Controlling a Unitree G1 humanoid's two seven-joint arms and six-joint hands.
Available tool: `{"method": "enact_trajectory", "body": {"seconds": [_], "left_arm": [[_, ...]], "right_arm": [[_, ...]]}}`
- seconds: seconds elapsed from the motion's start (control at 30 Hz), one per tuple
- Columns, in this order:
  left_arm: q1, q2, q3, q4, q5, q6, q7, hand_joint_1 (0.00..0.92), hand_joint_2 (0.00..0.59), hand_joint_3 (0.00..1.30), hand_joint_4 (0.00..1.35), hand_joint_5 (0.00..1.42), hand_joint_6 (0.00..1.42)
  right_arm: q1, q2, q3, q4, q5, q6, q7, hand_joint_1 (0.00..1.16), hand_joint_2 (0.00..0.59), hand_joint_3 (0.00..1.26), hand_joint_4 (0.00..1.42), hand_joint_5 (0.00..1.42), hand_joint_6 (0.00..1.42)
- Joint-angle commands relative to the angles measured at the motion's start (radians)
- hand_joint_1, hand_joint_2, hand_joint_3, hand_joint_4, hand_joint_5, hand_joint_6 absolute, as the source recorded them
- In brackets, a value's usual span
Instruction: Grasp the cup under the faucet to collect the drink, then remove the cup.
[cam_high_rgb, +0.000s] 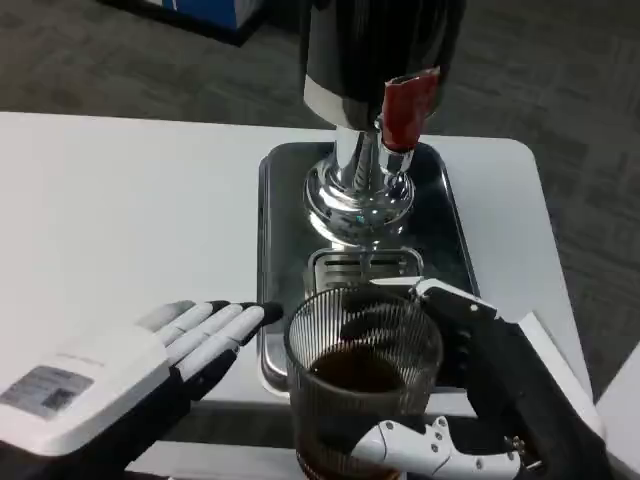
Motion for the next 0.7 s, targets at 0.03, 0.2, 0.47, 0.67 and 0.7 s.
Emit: {"method": "enact_trajectory", "body": {"seconds": [0.03, 0.2, 0.47, 0.67, 0.7], "left_arm": [[0.008, 0.001, 0.011, -0.021, 0.009, -0.001, -0.012, 0.000, 0.078, 0.00, 0.00, 0.00, 0.00], [0.007, -0.002, 0.012, -0.027, 0.007, 0.004, -0.012, 0.000, 0.078, 0.00, 0.00, 0.00, 0.00], [0.000, 0.000, 0.016, -0.036, 0.005, 0.021, -0.016, 0.000, 0.078, 0.00, 0.00, 0.00, 0.00], [0.017, -0.005, 0.042, -0.040, -0.005, 0.018, -0.018, 0.000, 0.078, 0.00, 0.00, 0.00, 0.00], [0.019, -0.006, 0.046, -0.040, -0.006, 0.017, -0.019, 0.000, 0.078, 0.00, 0.00, 0.00, 0.00]], "right_arm": [[0.002, 0.001, 0.008, -0.041, 0.019, -0.001, -0.001, 0.88, 0.161, 0.65, 0.65, 0.89, 1.02], [-0.004, 0.001, 0.012, -0.041, 0.018, 0.002, -0.002, 0.88, 0.162, 0.65, 0.65, 0.89, 1.02], [-0.009, 0.002, 0.018, -0.036, 0.016, 0.005, -0.002, 0.88, 0.162, 0.65, 0.65, 0.89, 1.02], [-0.015, 0.014, 0.050, -0.023, 0.006, 0.007, -0.011, 0.88, 0.162, 0.65, 0.65, 0.89, 1.02], [-0.017, 0.013, 0.054, -0.022, 0.005, 0.007, -0.011, 0.88, 0.162, 0.65, 0.65, 0.89, 1.02]]}}
